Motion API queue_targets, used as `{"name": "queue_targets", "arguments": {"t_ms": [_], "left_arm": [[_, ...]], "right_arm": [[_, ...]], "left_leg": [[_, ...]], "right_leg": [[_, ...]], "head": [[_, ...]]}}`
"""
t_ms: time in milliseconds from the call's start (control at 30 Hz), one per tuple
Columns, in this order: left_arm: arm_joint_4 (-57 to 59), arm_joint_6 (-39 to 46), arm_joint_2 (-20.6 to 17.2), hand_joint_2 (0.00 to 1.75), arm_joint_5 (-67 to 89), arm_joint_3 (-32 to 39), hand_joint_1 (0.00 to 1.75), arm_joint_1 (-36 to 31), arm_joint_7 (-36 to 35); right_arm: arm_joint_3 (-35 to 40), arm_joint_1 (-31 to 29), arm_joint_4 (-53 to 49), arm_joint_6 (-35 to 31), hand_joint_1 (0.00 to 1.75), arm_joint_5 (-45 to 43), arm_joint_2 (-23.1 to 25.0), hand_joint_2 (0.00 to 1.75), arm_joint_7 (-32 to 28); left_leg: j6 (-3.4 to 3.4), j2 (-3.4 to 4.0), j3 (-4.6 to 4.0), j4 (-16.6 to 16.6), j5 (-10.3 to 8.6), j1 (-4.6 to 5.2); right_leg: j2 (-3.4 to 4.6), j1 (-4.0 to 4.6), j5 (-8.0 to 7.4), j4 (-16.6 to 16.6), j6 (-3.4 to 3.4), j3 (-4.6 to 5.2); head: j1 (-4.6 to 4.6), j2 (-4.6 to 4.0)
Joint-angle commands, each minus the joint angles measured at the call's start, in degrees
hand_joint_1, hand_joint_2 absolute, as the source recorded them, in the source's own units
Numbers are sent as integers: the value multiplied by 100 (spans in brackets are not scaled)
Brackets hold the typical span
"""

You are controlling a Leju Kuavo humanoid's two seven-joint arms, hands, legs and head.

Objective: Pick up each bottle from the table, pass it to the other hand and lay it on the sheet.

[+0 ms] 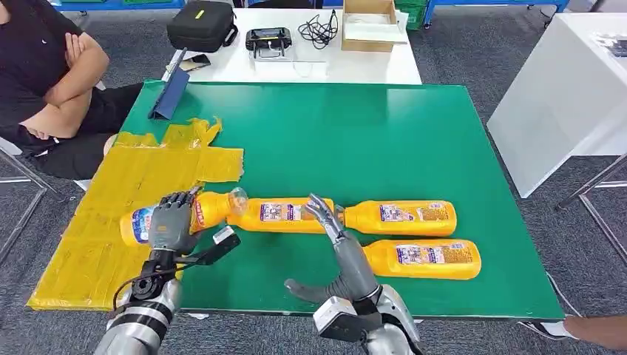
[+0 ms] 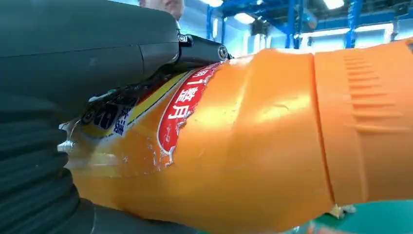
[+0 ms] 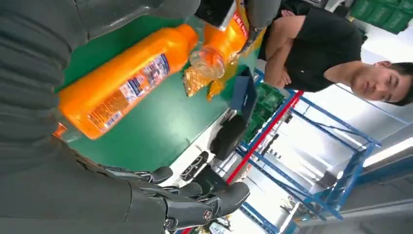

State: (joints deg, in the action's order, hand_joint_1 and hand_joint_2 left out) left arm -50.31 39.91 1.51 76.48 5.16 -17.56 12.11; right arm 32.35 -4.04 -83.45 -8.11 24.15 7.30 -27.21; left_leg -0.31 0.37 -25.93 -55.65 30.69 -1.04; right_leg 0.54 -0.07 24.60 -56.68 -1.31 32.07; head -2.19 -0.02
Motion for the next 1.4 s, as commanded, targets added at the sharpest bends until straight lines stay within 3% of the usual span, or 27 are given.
{"name": "queue_targets", "arguments": {"t_ms": [33,333,533,567,1067,1300,1367,1400], "left_arm": [[1252,-12,-274,175,36,-105,175,-840,-217],[1227,0,-224,175,31,82,175,-1051,-197],[1751,-503,-261,175,771,-294,175,-1391,-883],[1752,-483,-291,175,993,-421,0,-1396,-1065],[1718,-965,-282,175,1197,-660,0,-1411,-1099],[1546,-1034,-271,175,627,-458,0,-1366,-698],[1426,-1078,-209,175,163,-298,0,-1347,-388],[1261,-1241,-116,175,-576,-31,0,-1246,134]], "right_arm": [[137,-276,491,4,0,-26,-64,175,16],[149,-311,591,10,0,-22,-42,175,15],[164,-343,628,23,0,-1,4,175,16],[164,-309,612,26,0,13,7,175,17],[133,-283,639,48,0,107,34,175,107],[58,-392,791,-66,0,233,30,175,353],[36,-442,851,-169,0,380,11,175,506],[16,-390,910,-258,0,597,-33,175,661]], "left_leg": [[4,-3,5,7,-1,-3],[7,-10,-10,-1,-3,-4],[6,-14,-12,4,-7,-3],[4,-11,-11,0,-3,-1],[9,-11,-4,6,-5,-2],[12,-8,4,20,-11,-5],[5,-1,-8,1,-1,-1],[8,-5,-7,4,-4,-3]], "right_leg": [[-4,4,-2,7,1,-6],[-11,4,-3,3,-3,4],[-16,4,-6,8,0,5],[-12,2,-1,2,0,7],[-13,4,-4,10,-2,-1],[-11,8,-13,25,0,-8],[-2,2,-2,2,-1,8],[-7,4,-5,8,-2,5]], "head": [[0,0],[0,0],[0,0],[0,0],[0,0],[0,0],[0,0],[0,0]]}}
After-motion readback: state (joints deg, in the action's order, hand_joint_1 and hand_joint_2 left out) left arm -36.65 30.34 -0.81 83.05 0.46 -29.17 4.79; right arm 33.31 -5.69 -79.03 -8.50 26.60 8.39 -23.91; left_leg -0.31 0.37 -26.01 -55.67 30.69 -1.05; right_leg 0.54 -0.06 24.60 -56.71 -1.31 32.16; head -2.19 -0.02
